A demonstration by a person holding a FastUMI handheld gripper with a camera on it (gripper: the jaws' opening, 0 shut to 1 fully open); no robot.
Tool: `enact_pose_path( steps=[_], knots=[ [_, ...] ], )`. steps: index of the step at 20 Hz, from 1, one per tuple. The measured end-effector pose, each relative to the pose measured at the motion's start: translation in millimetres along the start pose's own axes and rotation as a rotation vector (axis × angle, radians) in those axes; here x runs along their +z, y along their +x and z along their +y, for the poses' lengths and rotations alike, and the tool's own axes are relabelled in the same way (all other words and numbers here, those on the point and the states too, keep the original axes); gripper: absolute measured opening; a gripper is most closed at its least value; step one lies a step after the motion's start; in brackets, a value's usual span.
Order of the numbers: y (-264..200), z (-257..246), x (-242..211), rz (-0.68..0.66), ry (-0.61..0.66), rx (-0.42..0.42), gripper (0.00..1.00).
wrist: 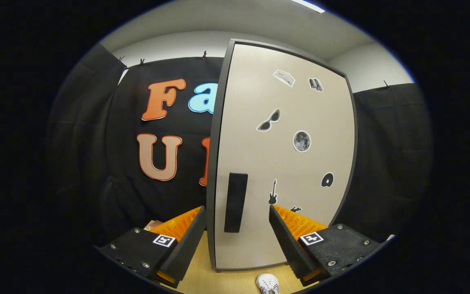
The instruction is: Open the shoe cabinet door, grab the shoes and put them into the shoe cabinet, then close the shoe cabinet door.
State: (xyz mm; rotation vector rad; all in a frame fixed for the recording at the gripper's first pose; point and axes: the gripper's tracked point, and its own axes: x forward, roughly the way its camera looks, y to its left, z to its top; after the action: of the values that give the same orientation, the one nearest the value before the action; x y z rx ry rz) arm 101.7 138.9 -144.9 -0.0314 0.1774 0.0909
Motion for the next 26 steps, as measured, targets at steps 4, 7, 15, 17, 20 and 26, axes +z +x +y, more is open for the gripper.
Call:
enact_pose_path(
  steps=[4, 7, 15, 17, 20, 26],
  knots=[
    [32.3, 9.3, -17.7, 0.03, 0.044, 0.002, 0.95],
    [51.9, 15.0, -28.7, 0.05, 0.037, 0.005, 0.93],
    [73.0, 20.8, -36.1, 0.058, 0.03, 0.021, 0.71],
    [75.2, 9.3, -37.4, 0.056, 0.007, -0.017, 0.68],
    [75.8, 8.1, -40.9, 0.075, 0.086, -0.006, 0.39],
    [61.7, 6.1, -41.2, 0.06, 0.074, -0.013, 0.29]
  ],
)
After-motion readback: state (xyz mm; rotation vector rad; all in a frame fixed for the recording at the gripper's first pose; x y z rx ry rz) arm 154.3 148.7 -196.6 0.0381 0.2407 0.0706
